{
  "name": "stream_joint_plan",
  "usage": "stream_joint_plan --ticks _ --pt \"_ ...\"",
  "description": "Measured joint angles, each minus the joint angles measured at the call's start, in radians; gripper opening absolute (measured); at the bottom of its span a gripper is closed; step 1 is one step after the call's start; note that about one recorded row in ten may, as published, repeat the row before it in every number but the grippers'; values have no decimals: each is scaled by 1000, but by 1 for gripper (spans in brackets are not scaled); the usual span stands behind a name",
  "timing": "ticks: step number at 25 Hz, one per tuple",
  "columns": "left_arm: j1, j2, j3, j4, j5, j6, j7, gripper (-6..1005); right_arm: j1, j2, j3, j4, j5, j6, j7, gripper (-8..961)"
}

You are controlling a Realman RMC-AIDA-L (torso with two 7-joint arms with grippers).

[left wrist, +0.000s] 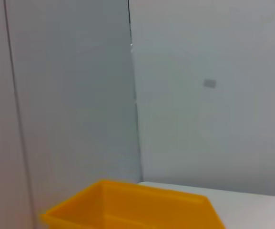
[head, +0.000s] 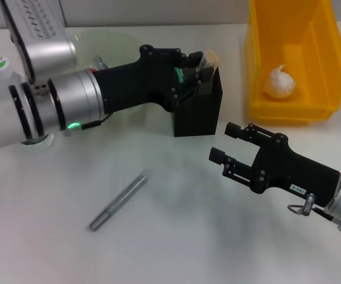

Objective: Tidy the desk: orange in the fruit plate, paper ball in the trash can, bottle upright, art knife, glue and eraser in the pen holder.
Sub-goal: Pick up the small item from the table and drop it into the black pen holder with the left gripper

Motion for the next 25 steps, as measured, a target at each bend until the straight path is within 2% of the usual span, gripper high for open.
stream_joint_plan --ticks 3,10,25 --pt "0 0 50 -12 -50 -92 18 288 0 0 0 8 0 0 0 652" --pt "-10 0 111 -28 -112 -200 25 293 1 0 0 14 0 -1 0 652" --pt "-11 0 142 -42 -111 -263 25 305 3 0 0 21 0 -6 2 651"
